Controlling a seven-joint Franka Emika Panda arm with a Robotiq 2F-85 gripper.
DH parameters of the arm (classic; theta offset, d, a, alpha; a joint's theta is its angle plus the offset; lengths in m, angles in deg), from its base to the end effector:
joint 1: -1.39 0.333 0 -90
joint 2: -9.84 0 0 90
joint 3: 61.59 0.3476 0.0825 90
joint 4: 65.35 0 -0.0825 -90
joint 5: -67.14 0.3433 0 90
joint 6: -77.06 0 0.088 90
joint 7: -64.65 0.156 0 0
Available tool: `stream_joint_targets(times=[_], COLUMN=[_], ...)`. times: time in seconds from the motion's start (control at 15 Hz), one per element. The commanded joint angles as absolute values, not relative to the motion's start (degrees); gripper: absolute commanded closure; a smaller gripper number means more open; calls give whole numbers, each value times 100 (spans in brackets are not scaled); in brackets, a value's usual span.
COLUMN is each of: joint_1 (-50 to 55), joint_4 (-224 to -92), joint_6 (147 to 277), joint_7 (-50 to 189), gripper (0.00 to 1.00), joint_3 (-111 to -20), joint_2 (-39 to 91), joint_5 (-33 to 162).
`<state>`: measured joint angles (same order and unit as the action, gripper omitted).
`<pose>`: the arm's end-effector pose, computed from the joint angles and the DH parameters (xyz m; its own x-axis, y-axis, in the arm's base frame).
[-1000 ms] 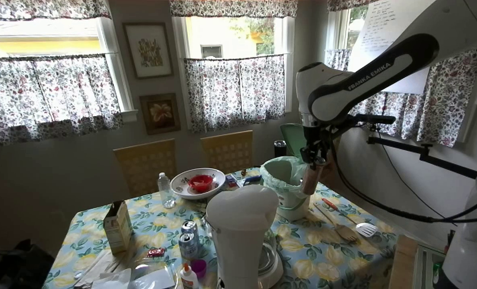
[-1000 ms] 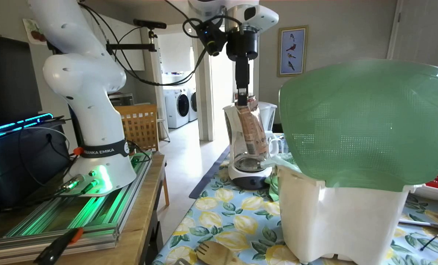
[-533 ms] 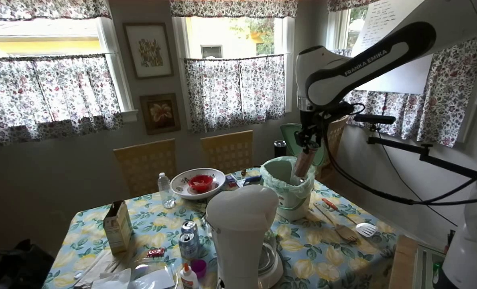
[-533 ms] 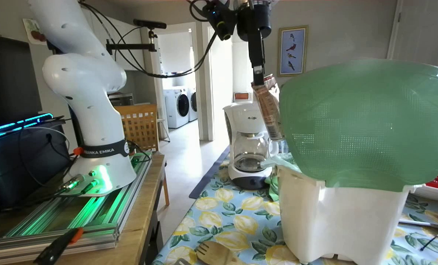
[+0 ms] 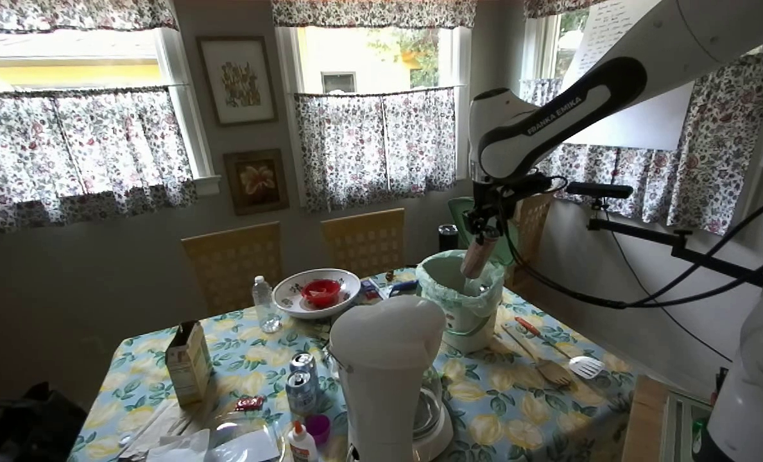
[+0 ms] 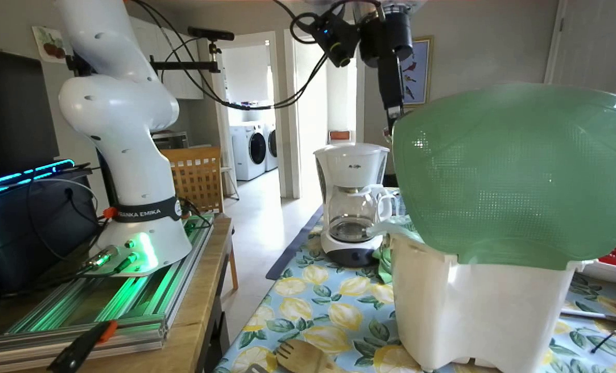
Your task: Put the two soda cans into the bin
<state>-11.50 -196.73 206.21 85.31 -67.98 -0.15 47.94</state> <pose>0.4335 -0.1758 0.4407 0.8699 -0.4537 0.1936 -0.4883 -0.8477 0.2073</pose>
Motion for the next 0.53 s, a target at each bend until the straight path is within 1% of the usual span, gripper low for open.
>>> stream_joint_targets(times=[0.0,0.47], joint_1=[-1133,-1023], joint_4=[-19355,-19080], joint_6=[20933,21052], joint_7=[8605,8663], gripper=[64,64], joint_3=[-6886,-6951], joint_2=[581,1102], joint_5=[4859,4816])
